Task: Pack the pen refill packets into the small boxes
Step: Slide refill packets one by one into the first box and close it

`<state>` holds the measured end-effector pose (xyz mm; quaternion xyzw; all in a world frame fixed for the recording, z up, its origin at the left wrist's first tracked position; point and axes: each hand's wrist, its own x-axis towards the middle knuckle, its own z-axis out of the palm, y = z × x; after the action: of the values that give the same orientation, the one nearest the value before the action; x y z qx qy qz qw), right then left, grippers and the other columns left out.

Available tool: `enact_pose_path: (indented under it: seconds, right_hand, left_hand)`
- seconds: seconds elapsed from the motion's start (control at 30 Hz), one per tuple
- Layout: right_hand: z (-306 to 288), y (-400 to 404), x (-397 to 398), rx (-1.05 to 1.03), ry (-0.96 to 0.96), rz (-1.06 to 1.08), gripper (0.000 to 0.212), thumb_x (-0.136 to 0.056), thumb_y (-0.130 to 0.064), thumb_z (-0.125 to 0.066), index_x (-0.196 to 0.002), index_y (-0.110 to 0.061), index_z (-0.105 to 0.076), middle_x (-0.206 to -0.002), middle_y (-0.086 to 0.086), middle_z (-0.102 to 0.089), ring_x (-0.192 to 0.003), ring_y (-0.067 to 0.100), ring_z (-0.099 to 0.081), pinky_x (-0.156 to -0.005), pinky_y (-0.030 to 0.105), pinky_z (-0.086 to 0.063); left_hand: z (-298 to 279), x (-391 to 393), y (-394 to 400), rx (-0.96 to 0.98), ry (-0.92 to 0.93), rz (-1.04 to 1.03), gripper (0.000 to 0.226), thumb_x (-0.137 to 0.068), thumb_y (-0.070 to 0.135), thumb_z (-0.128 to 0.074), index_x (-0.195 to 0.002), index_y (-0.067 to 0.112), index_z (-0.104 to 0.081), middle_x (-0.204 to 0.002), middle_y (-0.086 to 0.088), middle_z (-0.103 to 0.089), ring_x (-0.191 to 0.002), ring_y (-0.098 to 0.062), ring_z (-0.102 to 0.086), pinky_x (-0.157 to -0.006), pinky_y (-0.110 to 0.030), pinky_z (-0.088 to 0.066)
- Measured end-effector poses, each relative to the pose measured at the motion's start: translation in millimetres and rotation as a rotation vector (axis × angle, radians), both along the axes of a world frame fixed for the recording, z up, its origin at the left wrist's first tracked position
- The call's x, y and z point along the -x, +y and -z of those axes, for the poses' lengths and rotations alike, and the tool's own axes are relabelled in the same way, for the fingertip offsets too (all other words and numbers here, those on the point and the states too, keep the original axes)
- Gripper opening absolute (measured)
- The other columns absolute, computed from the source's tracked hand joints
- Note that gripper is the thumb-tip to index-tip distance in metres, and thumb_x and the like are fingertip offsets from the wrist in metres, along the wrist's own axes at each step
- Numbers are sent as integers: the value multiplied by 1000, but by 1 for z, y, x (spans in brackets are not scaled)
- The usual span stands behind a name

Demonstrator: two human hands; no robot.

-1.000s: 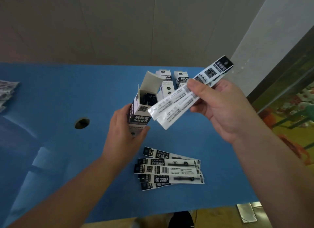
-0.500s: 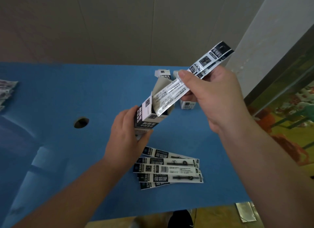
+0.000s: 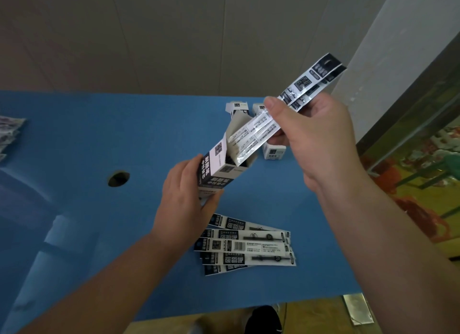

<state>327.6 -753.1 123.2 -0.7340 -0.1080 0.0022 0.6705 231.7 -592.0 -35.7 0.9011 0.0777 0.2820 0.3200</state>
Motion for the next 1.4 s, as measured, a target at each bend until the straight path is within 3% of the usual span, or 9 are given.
enact_pose_path:
  seconds: [0.23, 0.4, 0.57, 0.73, 0.87, 0.93, 1.13, 1.27, 1.4]
  right_hand:
    - [8, 0, -1, -19, 10, 26, 14, -91, -15, -73, -90, -3, -67, -81, 7, -77, -71, 18, -76, -61, 30, -61]
    - [16, -3, -3, -31, 28, 82, 22, -92, -18, -72, -97, 2, -64, -86, 11, -76, -74, 19, -76, -70, 41, -64]
    - [28, 4, 8, 96, -17, 48, 13, -91, -24, -74, -85, -14, -68, -83, 0, -77, -75, 16, -75, -70, 43, -62]
    - [31, 6, 16, 228, -46, -78, 18, -94, -40, -67, -100, -24, -72, -90, -14, -76, -85, 1, -71, -80, 35, -59]
    - [33, 1, 7, 252, -62, -45, 28, -99, -41, -58, -95, -15, -70, -89, -1, -75, -81, 15, -70, -74, 41, -57]
    - [38, 4, 3, 302, -79, -13, 27, -96, -41, -59, -96, -17, -70, -94, -2, -72, -80, 8, -67, -72, 34, -55]
    - [49, 20, 3, 405, -68, -2, 45, -76, -59, -54, -97, -22, -67, -105, 1, -67, -103, 23, -64, -86, 42, -56]
    - [50, 27, 9, 360, -20, -91, 31, -78, -50, -62, -88, -21, -68, -94, 0, -69, -92, 21, -65, -79, 46, -57]
    - [37, 17, 1, 383, -75, -69, 30, -85, -41, -68, -82, -11, -70, -91, 4, -71, -82, 17, -67, -68, 36, -54]
  left_hand:
    - [3, -1, -2, -9, 22, -10, 72, -84, 22, -77, -145, 5, -43, -134, -11, -52, -126, -28, -46, -103, -55, -45]
    - [1, -2, -6, -7, 15, -10, 70, -85, 22, -77, -144, 5, -43, -133, -11, -53, -124, -27, -46, -102, -55, -45]
    - [0, -7, -9, -16, 6, 2, 67, -87, 28, -73, -143, 4, -44, -131, -13, -54, -122, -29, -48, -100, -56, -46]
    - [1, -9, -12, 25, 14, 5, 70, -84, 20, -78, -143, 3, -45, -132, -12, -53, -123, -28, -47, -100, -56, -46]
    - [-1, -11, -10, 31, 34, 1, 72, -83, 20, -79, -144, 6, -44, -133, -10, -52, -124, -27, -47, -102, -55, -45]
    - [-1, -11, -10, 33, 41, 2, 72, -84, 21, -78, -144, 7, -43, -133, -9, -52, -124, -26, -46, -103, -54, -45]
    - [-4, -14, -9, 9, 21, 23, 69, -85, 22, -76, -144, 5, -43, -132, -11, -53, -123, -29, -47, -101, -56, -44]
    - [-5, -16, -9, 34, 14, 21, 71, -84, 19, -79, -145, 7, -43, -134, -7, -53, -125, -26, -46, -101, -55, -45]
    - [-5, -15, -4, 17, 2, 7, 70, -84, 21, -76, -144, 7, -43, -133, -8, -53, -124, -24, -45, -101, -54, -46]
